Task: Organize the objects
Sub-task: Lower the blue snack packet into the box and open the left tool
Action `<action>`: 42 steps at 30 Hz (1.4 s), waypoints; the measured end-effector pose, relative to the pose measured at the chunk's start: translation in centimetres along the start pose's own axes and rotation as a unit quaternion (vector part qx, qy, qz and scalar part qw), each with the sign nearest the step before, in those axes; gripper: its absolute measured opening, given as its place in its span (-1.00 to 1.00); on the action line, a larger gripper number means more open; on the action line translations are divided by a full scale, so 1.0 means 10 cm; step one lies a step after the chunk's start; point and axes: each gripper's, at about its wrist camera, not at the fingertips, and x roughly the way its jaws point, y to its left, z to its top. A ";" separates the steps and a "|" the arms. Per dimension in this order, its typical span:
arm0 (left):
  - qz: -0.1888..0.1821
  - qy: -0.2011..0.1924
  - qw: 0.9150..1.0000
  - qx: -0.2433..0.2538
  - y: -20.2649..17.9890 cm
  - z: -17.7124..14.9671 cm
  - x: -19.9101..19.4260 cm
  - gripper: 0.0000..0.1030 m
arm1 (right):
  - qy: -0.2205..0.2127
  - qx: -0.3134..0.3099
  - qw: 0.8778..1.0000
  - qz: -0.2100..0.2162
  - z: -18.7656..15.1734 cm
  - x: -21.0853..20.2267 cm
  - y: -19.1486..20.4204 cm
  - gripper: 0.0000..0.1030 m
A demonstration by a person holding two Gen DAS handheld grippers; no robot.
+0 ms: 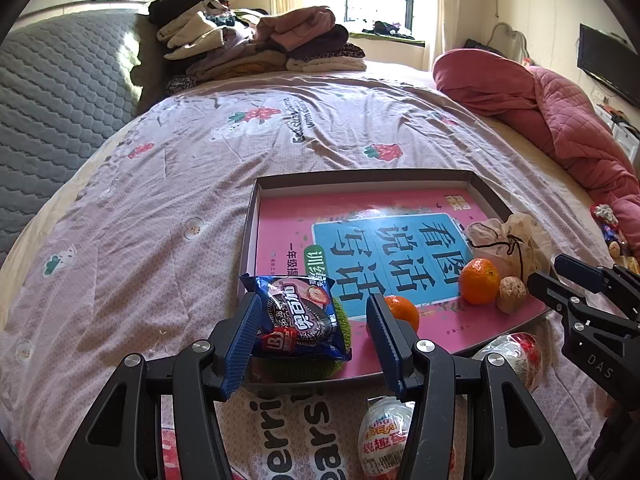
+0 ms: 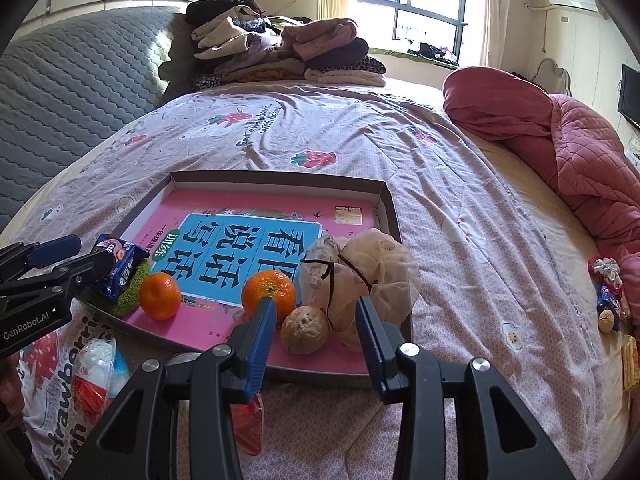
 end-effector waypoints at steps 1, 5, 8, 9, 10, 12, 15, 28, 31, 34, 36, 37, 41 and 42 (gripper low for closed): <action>0.000 -0.001 1.000 -0.001 0.00 0.00 -0.01 0.09 | -0.001 -0.001 1.000 0.000 0.01 -0.01 0.01 -0.09; 0.001 -0.006 1.000 0.001 0.00 0.01 -0.05 0.10 | -0.006 -0.001 1.000 -0.001 0.03 -0.06 0.02 -0.03; -0.001 -0.006 1.000 -0.001 0.00 0.01 -0.07 0.12 | -0.010 -0.003 1.000 -0.003 0.04 -0.10 0.04 0.03; -0.001 -0.007 1.000 0.000 0.01 0.01 -0.08 0.14 | -0.011 -0.003 1.000 -0.002 0.04 -0.11 0.04 0.03; -0.001 -0.009 1.000 0.000 0.01 0.01 -0.10 0.16 | -0.012 -0.003 1.000 -0.002 0.05 -0.12 0.04 0.04; 0.000 -0.011 1.000 0.002 0.00 0.01 -0.12 0.17 | -0.015 -0.003 1.000 -0.002 0.06 -0.16 0.05 0.05; 0.000 -0.016 1.000 0.002 0.00 0.02 -0.16 0.17 | -0.020 -0.002 1.000 -0.001 0.07 -0.20 0.06 0.06; -0.005 -0.036 0.999 0.003 0.00 0.02 -0.42 0.19 | -0.038 -0.007 0.999 0.003 0.10 -0.42 0.14 0.09; -0.006 -0.037 0.999 0.004 -0.01 0.01 -0.45 0.19 | -0.042 -0.007 0.999 0.005 0.10 -0.47 0.15 0.10; -0.006 -0.040 0.999 0.006 -0.02 -0.01 -0.50 0.19 | -0.044 -0.010 0.999 0.007 0.10 -0.51 0.16 0.12; -0.007 -0.042 0.999 0.007 -0.02 -0.02 -0.53 0.20 | -0.045 -0.010 0.999 0.007 0.10 -0.53 0.16 0.14; -0.007 -0.043 0.999 0.008 -0.03 -0.03 -0.54 0.20 | -0.046 -0.009 0.999 0.009 0.10 -0.55 0.16 0.15; -0.007 -0.045 0.999 0.008 -0.02 -0.05 -0.61 0.23 | -0.049 -0.009 0.999 0.012 0.09 -0.61 0.17 0.16; -0.007 -0.047 0.999 0.008 -0.02 -0.06 -0.63 0.28 | -0.050 -0.010 0.999 0.012 0.09 -0.63 0.17 0.16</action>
